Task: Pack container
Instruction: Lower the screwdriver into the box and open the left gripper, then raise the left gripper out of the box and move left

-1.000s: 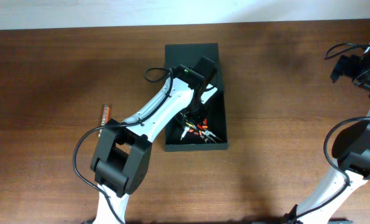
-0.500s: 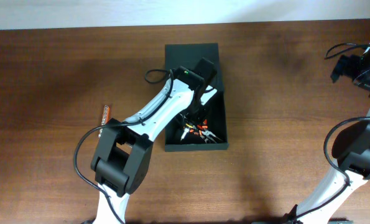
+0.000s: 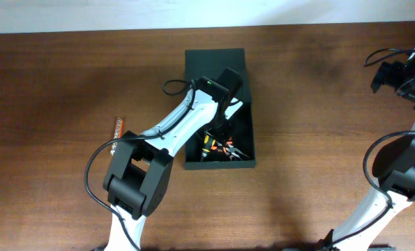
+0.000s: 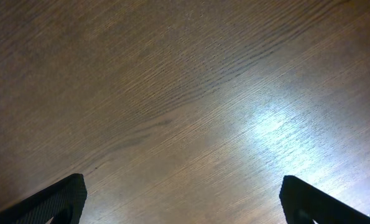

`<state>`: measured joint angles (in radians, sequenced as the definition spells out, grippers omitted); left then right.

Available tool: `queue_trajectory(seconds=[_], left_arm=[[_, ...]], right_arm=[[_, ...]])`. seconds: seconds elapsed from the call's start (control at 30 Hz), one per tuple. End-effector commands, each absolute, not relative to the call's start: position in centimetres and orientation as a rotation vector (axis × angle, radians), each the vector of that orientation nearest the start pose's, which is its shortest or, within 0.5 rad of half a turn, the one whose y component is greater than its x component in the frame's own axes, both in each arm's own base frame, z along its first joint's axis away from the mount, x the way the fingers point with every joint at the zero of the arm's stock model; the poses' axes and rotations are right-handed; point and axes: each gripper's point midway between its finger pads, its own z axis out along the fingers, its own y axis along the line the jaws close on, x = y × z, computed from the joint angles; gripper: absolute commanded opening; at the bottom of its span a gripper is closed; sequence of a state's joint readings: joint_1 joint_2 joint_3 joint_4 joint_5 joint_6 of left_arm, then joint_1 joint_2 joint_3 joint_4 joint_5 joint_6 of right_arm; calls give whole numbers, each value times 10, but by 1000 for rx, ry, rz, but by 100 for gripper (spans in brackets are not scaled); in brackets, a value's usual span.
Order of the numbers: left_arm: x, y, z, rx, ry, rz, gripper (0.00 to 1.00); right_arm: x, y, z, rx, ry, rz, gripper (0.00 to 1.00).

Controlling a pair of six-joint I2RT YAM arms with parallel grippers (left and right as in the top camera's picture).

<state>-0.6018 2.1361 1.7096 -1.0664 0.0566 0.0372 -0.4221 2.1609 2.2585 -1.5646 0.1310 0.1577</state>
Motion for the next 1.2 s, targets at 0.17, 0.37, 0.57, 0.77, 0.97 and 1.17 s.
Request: queue_trajectory(seconds=[0.17, 0.37, 0.57, 0.77, 0.97, 1.17], left_arm=[[355, -247, 41, 948, 2923, -119, 72], [388, -247, 80, 864, 2849, -149, 82], [422, -242, 130, 793, 2747, -173, 99], [440, -227, 164, 730, 2697, -144, 99], [450, -191, 193, 611, 2699, -5, 99], [450, -127, 217, 280, 2785, 60, 99]], right_arm=[[382, -199, 177, 898, 2903, -227, 99], [382, -199, 177, 898, 2903, -227, 99], [382, -199, 177, 898, 2903, -227, 99], [382, -199, 177, 898, 2903, -227, 99], [382, -199, 177, 898, 2903, -227, 99], [382, -199, 177, 898, 2903, -227, 99]])
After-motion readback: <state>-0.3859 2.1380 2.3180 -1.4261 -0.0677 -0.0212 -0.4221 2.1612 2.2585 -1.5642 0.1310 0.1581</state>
